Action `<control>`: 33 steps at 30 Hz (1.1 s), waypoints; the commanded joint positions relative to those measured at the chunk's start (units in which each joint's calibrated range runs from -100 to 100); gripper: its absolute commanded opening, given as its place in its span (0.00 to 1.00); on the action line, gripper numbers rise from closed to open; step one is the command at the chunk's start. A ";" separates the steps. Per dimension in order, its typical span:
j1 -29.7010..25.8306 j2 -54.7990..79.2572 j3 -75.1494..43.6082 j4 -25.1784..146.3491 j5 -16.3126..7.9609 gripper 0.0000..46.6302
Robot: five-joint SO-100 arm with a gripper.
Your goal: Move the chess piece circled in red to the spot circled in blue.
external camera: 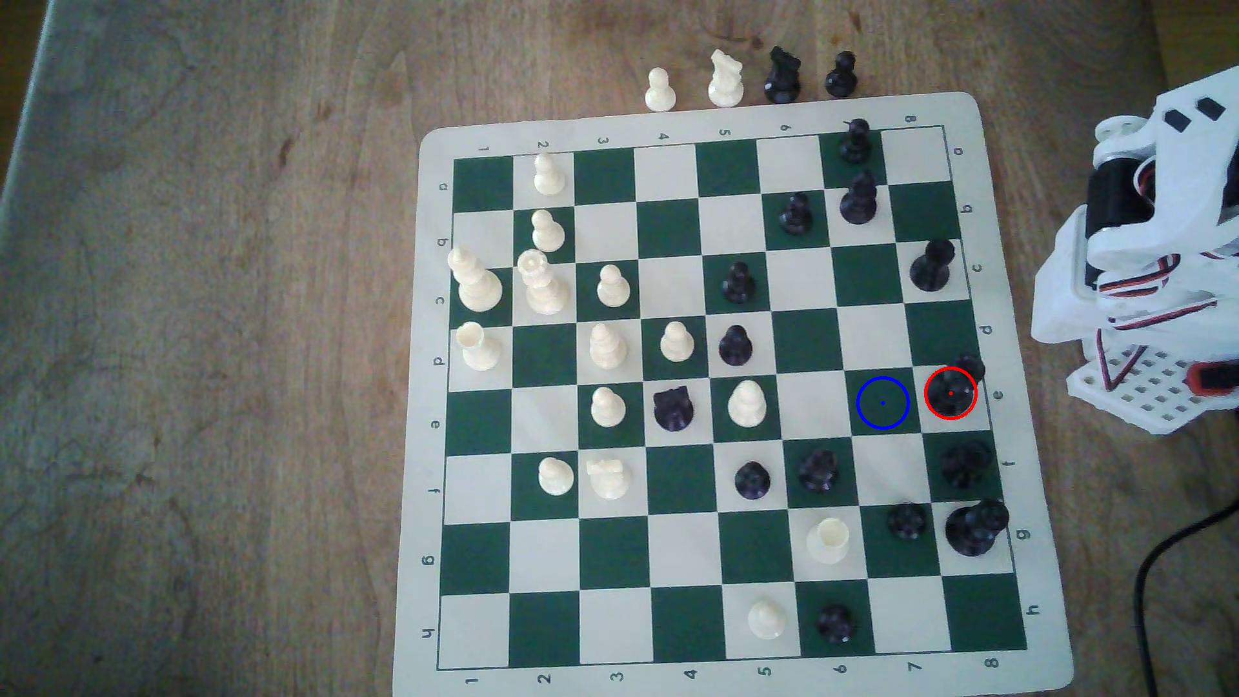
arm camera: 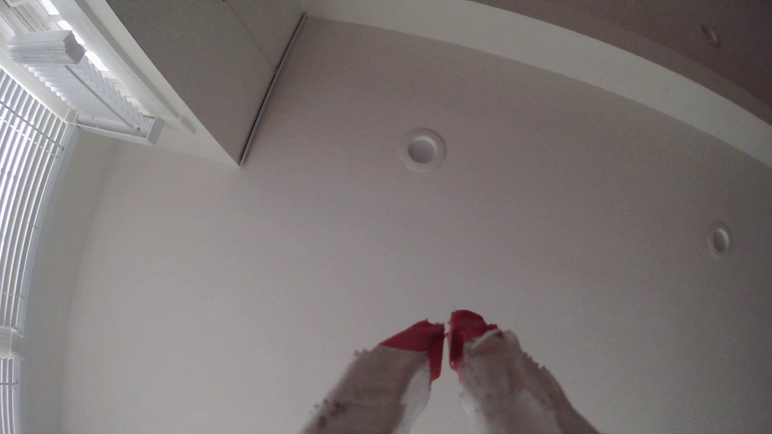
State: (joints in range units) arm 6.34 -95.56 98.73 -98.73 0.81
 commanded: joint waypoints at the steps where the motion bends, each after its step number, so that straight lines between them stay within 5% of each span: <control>1: 0.35 -0.20 1.17 -0.95 0.24 0.00; 15: 1.21 -0.20 0.63 30.34 0.24 0.00; 18: -0.67 -0.11 -6.98 59.74 -0.10 0.00; 25: -0.75 -0.11 -11.52 82.26 -0.20 0.04; 30: -0.05 0.06 -27.11 128.13 -0.29 0.04; 33: -0.05 3.37 -31.01 134.92 -0.29 0.04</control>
State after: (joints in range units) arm 5.68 -95.56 79.67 13.15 0.71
